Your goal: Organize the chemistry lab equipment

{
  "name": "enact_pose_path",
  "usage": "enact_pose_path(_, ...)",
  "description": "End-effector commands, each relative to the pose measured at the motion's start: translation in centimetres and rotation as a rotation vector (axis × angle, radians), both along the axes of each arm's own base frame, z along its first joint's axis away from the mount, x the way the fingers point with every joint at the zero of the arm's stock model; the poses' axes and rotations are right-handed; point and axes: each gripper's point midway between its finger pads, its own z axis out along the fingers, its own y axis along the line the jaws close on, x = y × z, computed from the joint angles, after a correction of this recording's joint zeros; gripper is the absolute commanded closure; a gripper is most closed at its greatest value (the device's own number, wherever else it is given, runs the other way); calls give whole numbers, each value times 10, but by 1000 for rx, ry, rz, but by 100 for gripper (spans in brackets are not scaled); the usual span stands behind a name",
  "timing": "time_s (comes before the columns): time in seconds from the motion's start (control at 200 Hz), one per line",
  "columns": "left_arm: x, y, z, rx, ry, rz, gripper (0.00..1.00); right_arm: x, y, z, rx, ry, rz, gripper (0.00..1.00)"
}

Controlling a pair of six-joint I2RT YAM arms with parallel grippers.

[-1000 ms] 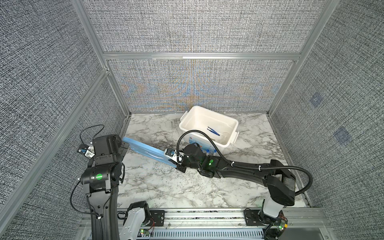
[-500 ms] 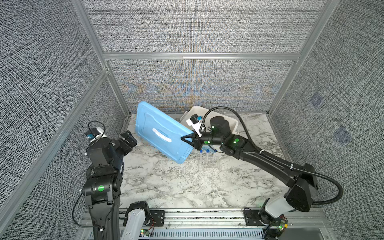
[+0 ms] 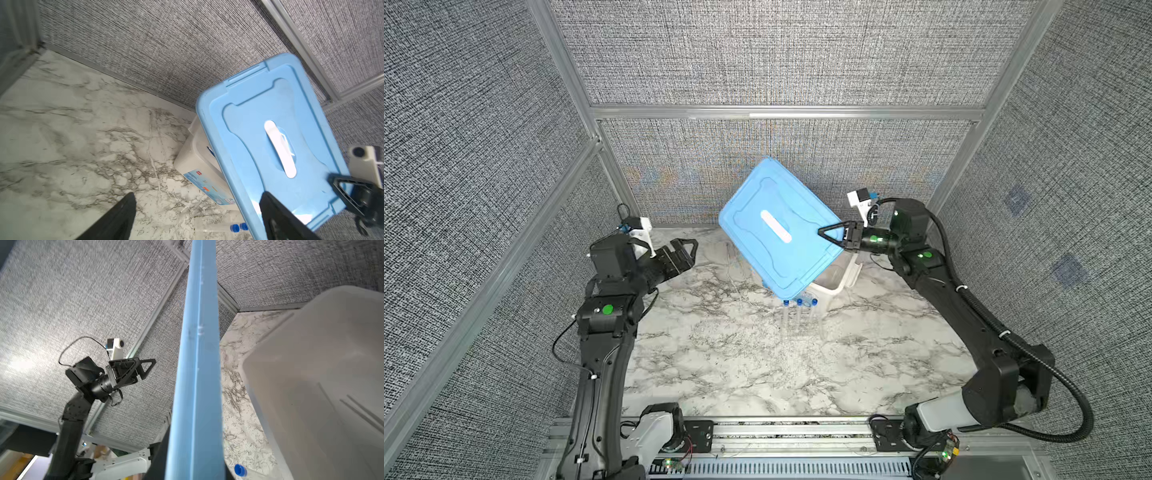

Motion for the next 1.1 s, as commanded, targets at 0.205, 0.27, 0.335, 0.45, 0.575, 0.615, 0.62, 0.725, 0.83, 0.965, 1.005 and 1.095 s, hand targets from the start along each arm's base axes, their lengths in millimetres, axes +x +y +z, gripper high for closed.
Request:
enact_pose_path(0.205,34,-65,-19,-39,32,-143,6,24,-70,-4,155,111,-84,95)
enact_pose_path(0.27,40,-67,-26,-42,54,-137,6,29,-76,-13,162,142,-97,94)
enact_pose_path(0.335,45,-69,-32,-46,63,-132,7,34,-83,-19,183,164,-108,93)
enact_pose_path(0.45,55,-80,-42,-72,83,-153,7,42,-94,-31,224,209,-132,89)
enact_pose_path(0.575,65,-98,-59,-111,132,-184,7,50,-100,-48,235,253,-147,86)
enact_pose_path(0.615,68,-103,-65,-113,149,-187,6,52,-101,-54,233,270,-151,86)
enact_pose_path(0.62,69,-103,-67,-113,153,-186,6,53,-101,-55,233,272,-151,86)
enact_pose_path(0.725,75,-111,-80,-105,184,-184,6,55,-101,-70,211,304,-158,81)
enact_pose_path(0.83,81,-118,-91,-107,199,-188,6,57,-102,-84,184,337,-174,78)
enact_pose_path(0.965,89,-131,-101,-118,219,-208,7,64,-103,-98,182,368,-171,74)
enact_pose_path(1.005,90,-135,-104,-119,229,-216,7,66,-103,-102,185,379,-167,74)
enact_pose_path(1.095,93,-144,-109,-122,239,-232,7,69,-103,-107,200,390,-159,74)
